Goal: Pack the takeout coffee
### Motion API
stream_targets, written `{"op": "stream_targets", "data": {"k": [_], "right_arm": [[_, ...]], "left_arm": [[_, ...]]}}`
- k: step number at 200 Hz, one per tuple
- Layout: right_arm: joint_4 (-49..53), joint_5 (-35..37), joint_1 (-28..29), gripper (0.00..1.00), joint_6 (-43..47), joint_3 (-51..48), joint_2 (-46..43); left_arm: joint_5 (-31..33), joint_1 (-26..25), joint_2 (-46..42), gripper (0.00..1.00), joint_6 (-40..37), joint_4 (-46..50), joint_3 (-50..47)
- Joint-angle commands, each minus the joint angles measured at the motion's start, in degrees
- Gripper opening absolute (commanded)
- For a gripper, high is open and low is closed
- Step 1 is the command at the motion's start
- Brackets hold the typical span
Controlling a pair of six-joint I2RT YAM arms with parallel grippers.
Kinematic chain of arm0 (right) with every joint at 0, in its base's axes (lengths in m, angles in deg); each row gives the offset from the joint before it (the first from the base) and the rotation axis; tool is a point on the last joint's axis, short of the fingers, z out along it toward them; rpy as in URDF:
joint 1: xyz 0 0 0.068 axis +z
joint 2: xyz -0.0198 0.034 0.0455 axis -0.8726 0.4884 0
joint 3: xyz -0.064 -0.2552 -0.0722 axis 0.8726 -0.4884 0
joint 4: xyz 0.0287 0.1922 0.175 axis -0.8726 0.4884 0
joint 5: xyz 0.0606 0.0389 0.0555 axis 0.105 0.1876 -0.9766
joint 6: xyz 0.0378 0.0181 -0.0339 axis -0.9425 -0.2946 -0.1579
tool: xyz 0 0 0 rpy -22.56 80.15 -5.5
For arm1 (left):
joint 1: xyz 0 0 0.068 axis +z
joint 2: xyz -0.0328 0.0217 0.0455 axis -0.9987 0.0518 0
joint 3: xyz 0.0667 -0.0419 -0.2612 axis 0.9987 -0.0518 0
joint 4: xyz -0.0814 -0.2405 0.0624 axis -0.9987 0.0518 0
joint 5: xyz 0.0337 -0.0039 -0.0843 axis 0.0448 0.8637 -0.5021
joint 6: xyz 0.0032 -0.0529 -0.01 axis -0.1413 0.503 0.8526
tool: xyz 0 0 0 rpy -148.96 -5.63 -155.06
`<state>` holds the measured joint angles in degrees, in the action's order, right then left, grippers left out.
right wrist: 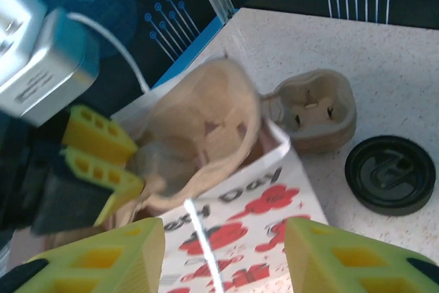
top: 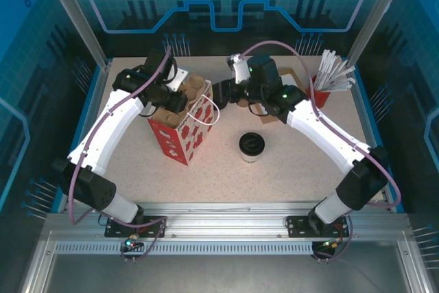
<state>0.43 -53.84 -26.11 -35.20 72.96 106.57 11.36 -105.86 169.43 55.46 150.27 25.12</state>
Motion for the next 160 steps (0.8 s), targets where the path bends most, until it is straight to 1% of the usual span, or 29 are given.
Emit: {"op": "stream_targets", "data": {"k": [1, 35, 57, 88, 160], "right_arm": [[-0.5, -2.5, -1.4, 0.52, 0.9, 5.0, 5.1], [3.0, -3.0, -1.7, 0.53, 2.8, 12.7, 11.7], [4.8, -3.2, -2.3, 0.51, 3.2, 15.7, 14.8], [5.3, -4.2, -2.7, 0.48, 3.4, 16.5, 16.3], [7.0, -4.2, -2.7, 0.45, 4.1, 16.6, 17.4]], "left_arm": [[-0.7, -0.3, -1.6, 0.31, -0.2, 0.2, -0.7], [-1.0, -0.3, -1.7, 0.32, -0.1, -0.1, -0.8], [-1.0, -0.3, -1.7, 0.31, -0.1, -0.2, -0.9], [-0.9, -0.3, -1.6, 0.32, -0.1, -0.2, -0.7], [-1.0, -0.3, -1.6, 0.32, 0.0, -0.2, -0.7]]}}
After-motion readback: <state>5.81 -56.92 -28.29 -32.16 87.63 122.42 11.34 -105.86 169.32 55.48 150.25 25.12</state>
